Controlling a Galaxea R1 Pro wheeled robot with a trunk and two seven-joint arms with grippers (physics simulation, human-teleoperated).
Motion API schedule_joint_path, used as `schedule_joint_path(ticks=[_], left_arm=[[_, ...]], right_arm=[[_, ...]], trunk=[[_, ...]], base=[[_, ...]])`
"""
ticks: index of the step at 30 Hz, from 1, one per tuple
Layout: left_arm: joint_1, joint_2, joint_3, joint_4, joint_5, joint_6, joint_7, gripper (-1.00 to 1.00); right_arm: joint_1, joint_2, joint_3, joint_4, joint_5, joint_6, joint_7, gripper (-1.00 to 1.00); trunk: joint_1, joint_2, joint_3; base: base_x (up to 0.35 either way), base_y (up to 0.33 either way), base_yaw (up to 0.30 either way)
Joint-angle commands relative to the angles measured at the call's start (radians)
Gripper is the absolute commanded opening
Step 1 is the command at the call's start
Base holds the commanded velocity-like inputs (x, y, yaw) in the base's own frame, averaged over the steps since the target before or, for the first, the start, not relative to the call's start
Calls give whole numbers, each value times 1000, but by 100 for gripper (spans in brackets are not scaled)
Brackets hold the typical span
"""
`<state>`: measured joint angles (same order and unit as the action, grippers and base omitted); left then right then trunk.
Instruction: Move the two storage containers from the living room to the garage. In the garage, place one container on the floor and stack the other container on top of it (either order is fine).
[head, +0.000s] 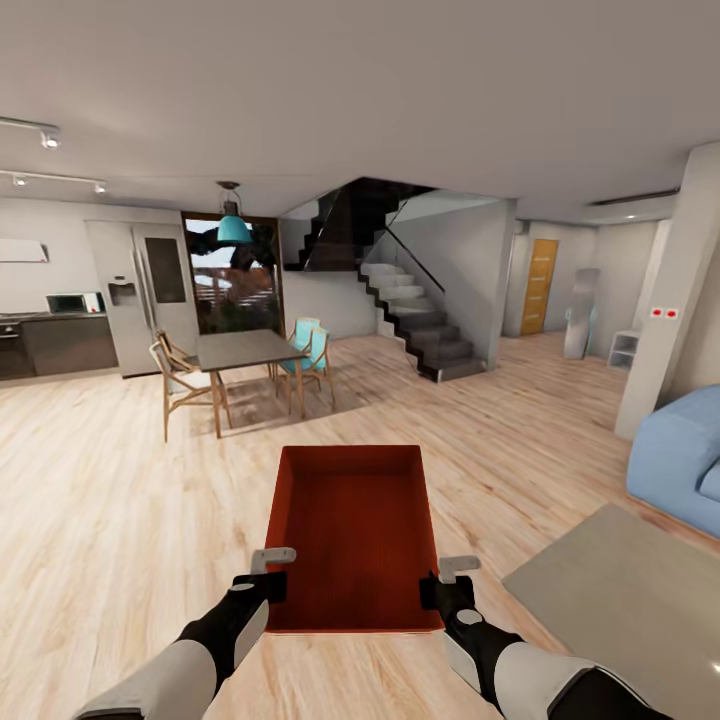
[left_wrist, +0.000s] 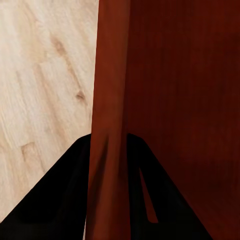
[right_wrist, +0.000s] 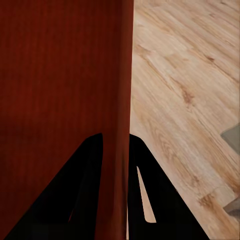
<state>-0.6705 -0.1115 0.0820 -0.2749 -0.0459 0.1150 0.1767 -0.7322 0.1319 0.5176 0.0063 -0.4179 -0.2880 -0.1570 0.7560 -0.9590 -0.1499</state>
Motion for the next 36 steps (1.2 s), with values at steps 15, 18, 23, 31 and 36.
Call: schedule_joint_path(ticks=[15,18,23,31,36], left_arm=[[-1,1,28,-3,-22,8,17,-100],[-1,1,28,-3,-22,8,17,-100],[-1,1,28,-3,-22,8,18,-100],[-1,1,28,-3,-22,8,17,-100],[-1,0,28,-3,-22,8,18,-100]], right_arm=[[-1,0,-8,1,-25,-8,-6,-100],[-1,0,-8,1,-25,-7,-6,-100],[-1,0,-8,1,-25,-7,-6,-100],[-1,-1,-8,1,-25,-5,-6,-100],[-1,0,-8,1,-25,-6,-6,-100]], trunk=[[1,-1,-1],[1,-1,-1],[1,-1,-1],[1,-1,-1],[1,-1,-1]], base=[[322,0,0],[322,0,0],[322,0,0],[321,0,0],[321,0,0]])
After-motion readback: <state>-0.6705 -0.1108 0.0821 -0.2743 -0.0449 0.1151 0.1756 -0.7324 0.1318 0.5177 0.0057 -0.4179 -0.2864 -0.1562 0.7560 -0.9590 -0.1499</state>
